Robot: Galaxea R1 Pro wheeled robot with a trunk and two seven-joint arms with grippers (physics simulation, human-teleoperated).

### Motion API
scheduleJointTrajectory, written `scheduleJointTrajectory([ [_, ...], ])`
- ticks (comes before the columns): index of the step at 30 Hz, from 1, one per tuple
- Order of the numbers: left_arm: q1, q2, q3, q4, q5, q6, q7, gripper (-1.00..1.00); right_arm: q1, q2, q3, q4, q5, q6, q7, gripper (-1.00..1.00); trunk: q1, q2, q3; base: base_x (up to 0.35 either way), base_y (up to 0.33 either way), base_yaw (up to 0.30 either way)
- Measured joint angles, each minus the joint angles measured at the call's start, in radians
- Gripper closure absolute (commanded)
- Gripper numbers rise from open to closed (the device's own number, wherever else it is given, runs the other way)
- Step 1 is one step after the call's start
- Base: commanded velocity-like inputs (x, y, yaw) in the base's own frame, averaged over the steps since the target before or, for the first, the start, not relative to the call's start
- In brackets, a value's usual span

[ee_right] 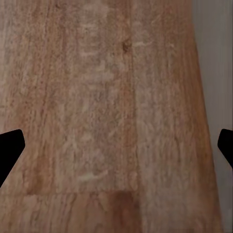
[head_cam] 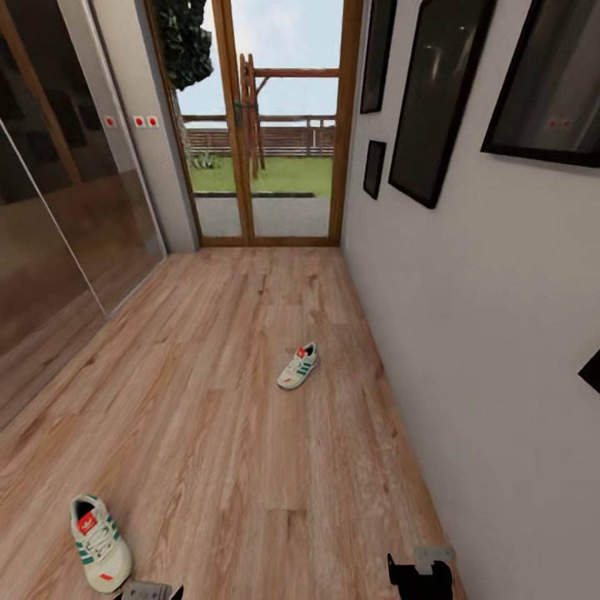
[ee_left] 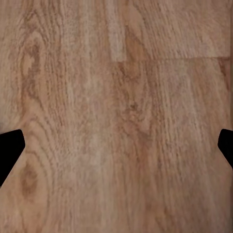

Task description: Pick up the two gym shoes and the two sandals from the corridor floor and place them onto the hallstand (shoe rack) in the corridor, making sure they are on the rack and not on the floor. Arrange them so the two gym shoes are next to each other and the two sandals are next to each other.

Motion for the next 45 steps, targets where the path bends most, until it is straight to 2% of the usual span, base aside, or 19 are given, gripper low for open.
scheduleJointTrajectory([
  [14,0.0,0.003,0.003,0.0,0.003,-0.001,0.0,-1.0,0.0,0.001,0.0,0.0,0.0,0.0,0.0,-1.0,0.0,0.0,0.0,0.127,-0.072,0.0],
  [25,0.0,0.003,0.003,0.0,0.004,-0.001,0.0,-1.0,0.0,0.001,0.0,0.0,0.0,0.0,0.0,-1.0,0.0,0.0,0.0,0.217,-0.001,0.0],
  [37,0.0,0.003,0.003,0.0,0.004,-0.001,0.0,-1.0,0.0,0.001,0.0,0.0,0.0,0.0,0.0,-1.0,0.0,0.0,0.0,0.066,0.013,0.0],
  [45,0.0,0.003,0.003,0.0,0.004,-0.001,0.0,-1.0,0.0,0.002,0.0,0.0,0.0,0.0,0.0,-1.0,0.0,0.0,0.0,0.201,0.078,0.0],
])
